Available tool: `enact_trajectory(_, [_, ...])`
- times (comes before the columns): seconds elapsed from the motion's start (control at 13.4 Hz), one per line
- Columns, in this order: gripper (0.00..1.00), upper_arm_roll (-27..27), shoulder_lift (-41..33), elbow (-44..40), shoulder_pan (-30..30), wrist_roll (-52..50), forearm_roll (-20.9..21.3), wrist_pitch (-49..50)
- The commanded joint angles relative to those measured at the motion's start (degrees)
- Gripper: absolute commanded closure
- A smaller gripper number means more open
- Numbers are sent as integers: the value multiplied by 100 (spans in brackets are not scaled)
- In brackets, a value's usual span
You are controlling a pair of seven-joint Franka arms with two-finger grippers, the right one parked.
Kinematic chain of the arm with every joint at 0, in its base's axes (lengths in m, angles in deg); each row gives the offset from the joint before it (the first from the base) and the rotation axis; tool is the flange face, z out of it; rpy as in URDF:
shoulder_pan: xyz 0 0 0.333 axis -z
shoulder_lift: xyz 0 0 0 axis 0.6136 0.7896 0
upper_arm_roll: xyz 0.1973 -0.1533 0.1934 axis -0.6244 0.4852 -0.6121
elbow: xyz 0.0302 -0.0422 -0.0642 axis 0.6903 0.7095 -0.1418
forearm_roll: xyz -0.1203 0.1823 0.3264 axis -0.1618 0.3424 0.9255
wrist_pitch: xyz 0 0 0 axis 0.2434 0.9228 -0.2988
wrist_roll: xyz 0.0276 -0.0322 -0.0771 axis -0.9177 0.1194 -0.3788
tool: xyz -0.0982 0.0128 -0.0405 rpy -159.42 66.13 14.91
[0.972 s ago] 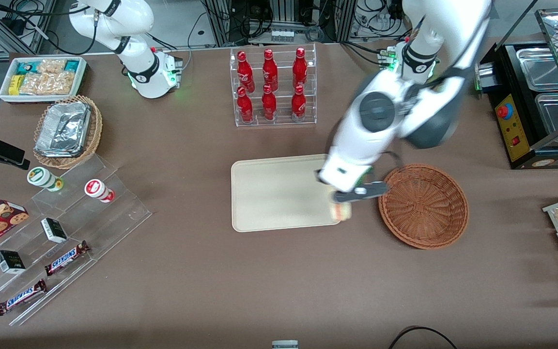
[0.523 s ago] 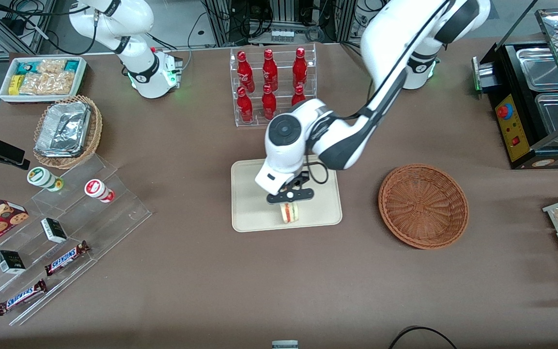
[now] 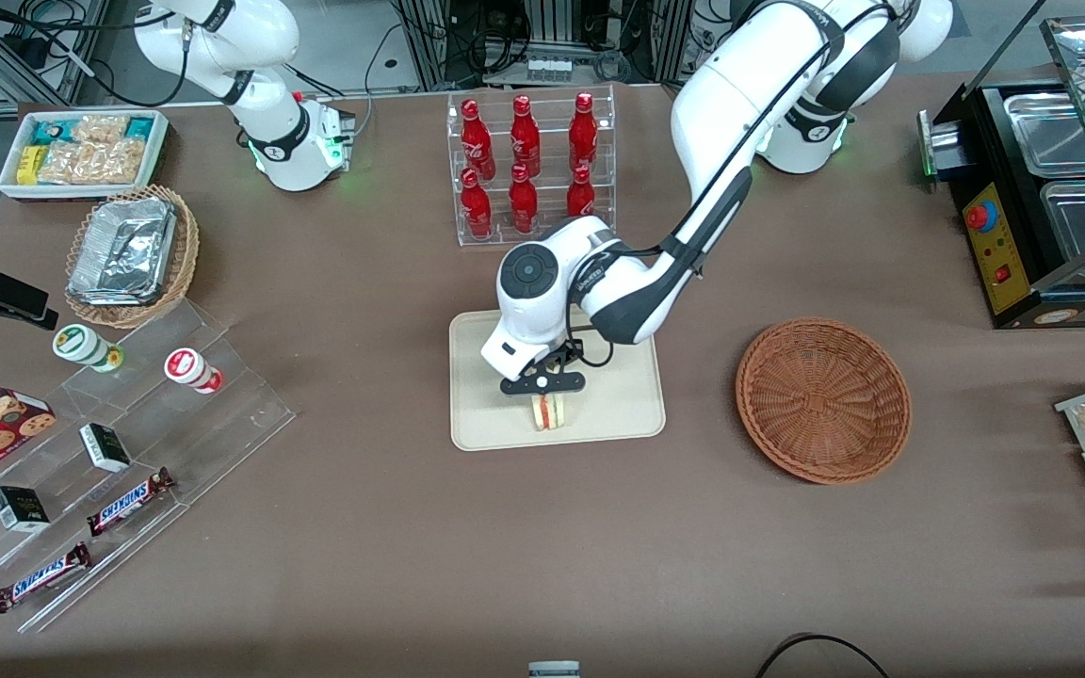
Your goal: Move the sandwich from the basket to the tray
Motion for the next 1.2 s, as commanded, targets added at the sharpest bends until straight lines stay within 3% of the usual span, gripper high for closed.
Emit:
enact_trajectory(0.0, [0,-61,-19,-165,85,-90,110,120])
enact_trajectory(0.37, [0,-61,-1133,-174,-151,-125,-108,1049])
enact_trajectory(0.52, [0,-70,-1836,-174,-651,-309,-399,1559])
enact_trajectory(0.82, [0,-44,-2778,-165,-1618,-152,-434,2877])
enact_trajectory(1.12, [0,-61,-3332,-60,-2418,1242,-715,3634])
